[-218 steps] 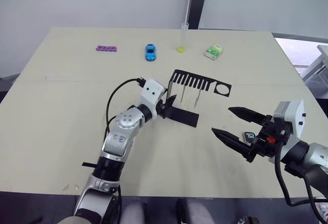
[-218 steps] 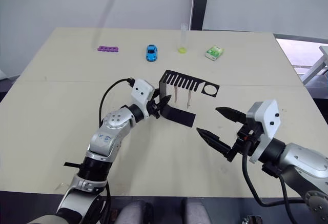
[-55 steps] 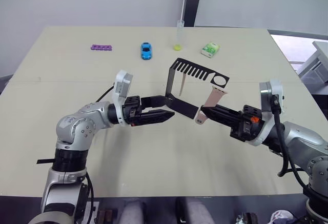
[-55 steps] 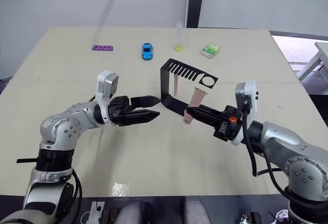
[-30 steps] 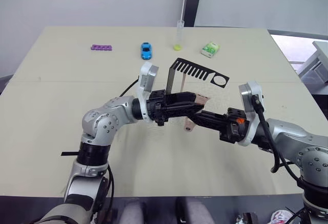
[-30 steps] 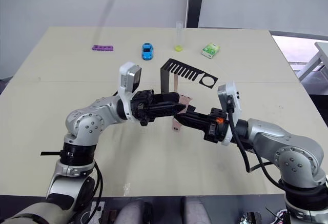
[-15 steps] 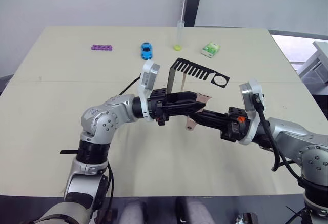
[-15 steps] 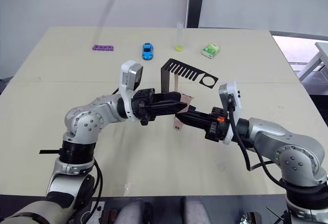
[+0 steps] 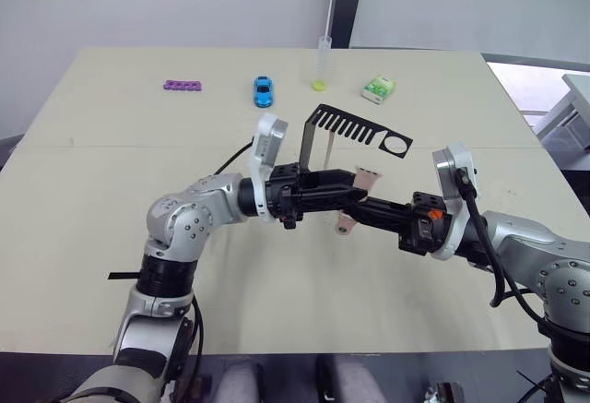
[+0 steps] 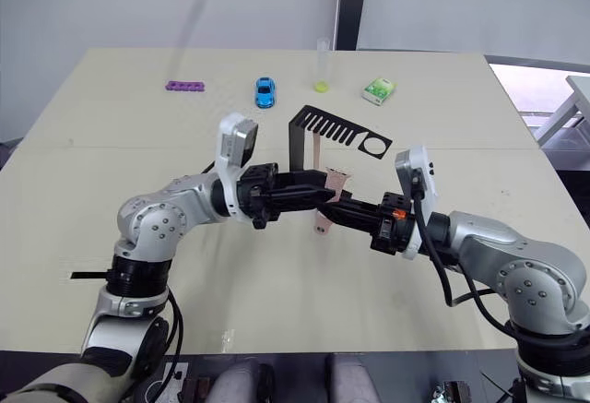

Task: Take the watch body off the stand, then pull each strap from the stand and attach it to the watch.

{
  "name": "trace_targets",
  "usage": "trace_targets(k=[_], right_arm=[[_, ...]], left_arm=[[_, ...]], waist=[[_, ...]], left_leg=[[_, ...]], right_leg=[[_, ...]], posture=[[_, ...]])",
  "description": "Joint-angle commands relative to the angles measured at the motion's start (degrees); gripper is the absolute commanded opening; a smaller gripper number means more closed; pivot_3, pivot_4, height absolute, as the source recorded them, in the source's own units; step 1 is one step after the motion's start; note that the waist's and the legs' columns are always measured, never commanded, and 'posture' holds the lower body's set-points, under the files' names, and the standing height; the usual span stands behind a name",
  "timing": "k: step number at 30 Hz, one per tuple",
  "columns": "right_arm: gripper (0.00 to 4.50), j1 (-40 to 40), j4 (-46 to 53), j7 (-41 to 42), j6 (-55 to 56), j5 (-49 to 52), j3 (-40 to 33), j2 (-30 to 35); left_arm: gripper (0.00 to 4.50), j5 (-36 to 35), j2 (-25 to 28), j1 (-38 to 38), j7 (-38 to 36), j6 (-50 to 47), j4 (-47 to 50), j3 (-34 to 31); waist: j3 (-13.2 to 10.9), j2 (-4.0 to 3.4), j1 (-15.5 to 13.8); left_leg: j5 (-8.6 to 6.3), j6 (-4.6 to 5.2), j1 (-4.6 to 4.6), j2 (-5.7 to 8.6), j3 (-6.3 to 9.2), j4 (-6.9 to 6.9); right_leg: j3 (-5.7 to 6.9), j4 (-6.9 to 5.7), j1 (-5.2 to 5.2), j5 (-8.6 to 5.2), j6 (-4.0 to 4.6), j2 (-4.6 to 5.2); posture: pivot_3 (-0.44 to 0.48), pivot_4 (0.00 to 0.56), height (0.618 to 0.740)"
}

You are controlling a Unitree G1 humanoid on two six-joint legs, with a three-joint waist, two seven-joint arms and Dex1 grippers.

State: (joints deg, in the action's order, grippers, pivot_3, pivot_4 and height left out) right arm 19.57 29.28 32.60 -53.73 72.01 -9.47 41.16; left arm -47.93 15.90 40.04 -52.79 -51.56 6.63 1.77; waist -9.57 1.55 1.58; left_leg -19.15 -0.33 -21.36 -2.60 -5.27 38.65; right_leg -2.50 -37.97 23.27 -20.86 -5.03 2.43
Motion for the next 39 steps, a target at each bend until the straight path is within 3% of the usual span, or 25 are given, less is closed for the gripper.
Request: trace_targets(k=[1, 4, 7, 9, 28, 31, 34, 39], right_arm=[[0.0, 0.68, 0.87, 1.48, 1.32, 0.51, -1.54, 0.32], [0.0, 0.84, 0.66, 1.63, 1.31, 0.29, -1.48, 0.44], [0.0, 0.91, 0.6, 1.73, 1.33, 0.13, -1.44, 0.48], [0.0, 0.79, 0.75, 1.79, 1.32, 0.2, -1.57, 0.51], [0.0, 0.94, 0.57, 2.09, 1.07, 0.27, -1.77, 0.76], [0.0, 1.0, 0.46, 2.16, 1.08, 0.24, -1.73, 0.8], [0.0, 1.03, 0.39, 2.12, 1.11, 0.17, -1.69, 0.75], [0.0, 1.02, 0.39, 2.1, 1.11, 0.08, -1.59, 0.71]], left_arm=[[1.92, -0.26, 0.12, 0.31, -0.67, 1.12, 2.03, 0.57], [1.92, -0.71, 0.0, 0.47, -0.77, 1.27, 1.63, 0.25], [1.12, -1.17, -0.08, 0.52, -1.12, 1.45, 1.6, -0.05], [0.2, -0.82, 0.02, 0.48, -0.99, 1.49, 1.85, 0.23], [0.2, -0.66, -0.78, 0.19, -0.89, 2.01, 0.78, 1.09], [0.99, -0.25, -0.69, 0.36, -0.95, 2.28, 0.48, 1.11], [2.42, 0.33, -0.46, 0.48, -0.98, 2.59, 0.33, 1.33], [2.42, 0.35, -0.42, 0.57, -1.07, 2.61, 0.04, 1.3]], waist=[[0.0, 0.0, 0.0], [0.0, 0.0, 0.01], [0.0, 0.0, 0.01], [0.0, 0.0, 0.0], [0.0, 0.0, 0.0], [0.0, 0.0, 0.0], [0.0, 0.0, 0.01], [0.0, 0.0, 0.0]], left_leg=[[0.0, 0.0, 0.0, 0.0, 0.0, 0.0], [0.0, 0.0, 0.0, 0.0, 0.0, 0.0], [0.0, 0.0, 0.0, 0.0, 0.0, 0.0], [0.0, 0.0, 0.0, 0.0, 0.0, 0.0], [0.0, 0.0, 0.0, 0.0, 0.0, 0.0], [0.0, 0.0, 0.0, 0.0, 0.0, -0.01], [0.0, 0.0, 0.0, 0.0, 0.0, 0.0], [0.0, 0.0, 0.0, 0.0, 0.0, -0.01]], right_leg=[[0.0, 0.0, 0.0, 0.0, 0.0, 0.0], [0.0, 0.0, 0.0, 0.0, 0.0, 0.0], [0.0, 0.0, 0.0, 0.0, 0.0, 0.0], [0.0, 0.0, 0.0, 0.0, 0.0, 0.0], [0.0, 0.01, 0.0, 0.0, 0.0, 0.0], [0.0, 0.01, 0.0, 0.0, 0.0, 0.0], [0.0, 0.01, 0.0, 0.0, 0.0, 0.0], [0.0, 0.01, 0.0, 0.0, 0.0, 0.0]], posture=[[0.0, 0.15, 0.74], [0.0, 0.15, 0.74], [0.0, 0.15, 0.74], [0.0, 0.15, 0.74], [0.0, 0.15, 0.74], [0.0, 0.15, 0.74], [0.0, 0.15, 0.74], [0.0, 0.15, 0.74]])
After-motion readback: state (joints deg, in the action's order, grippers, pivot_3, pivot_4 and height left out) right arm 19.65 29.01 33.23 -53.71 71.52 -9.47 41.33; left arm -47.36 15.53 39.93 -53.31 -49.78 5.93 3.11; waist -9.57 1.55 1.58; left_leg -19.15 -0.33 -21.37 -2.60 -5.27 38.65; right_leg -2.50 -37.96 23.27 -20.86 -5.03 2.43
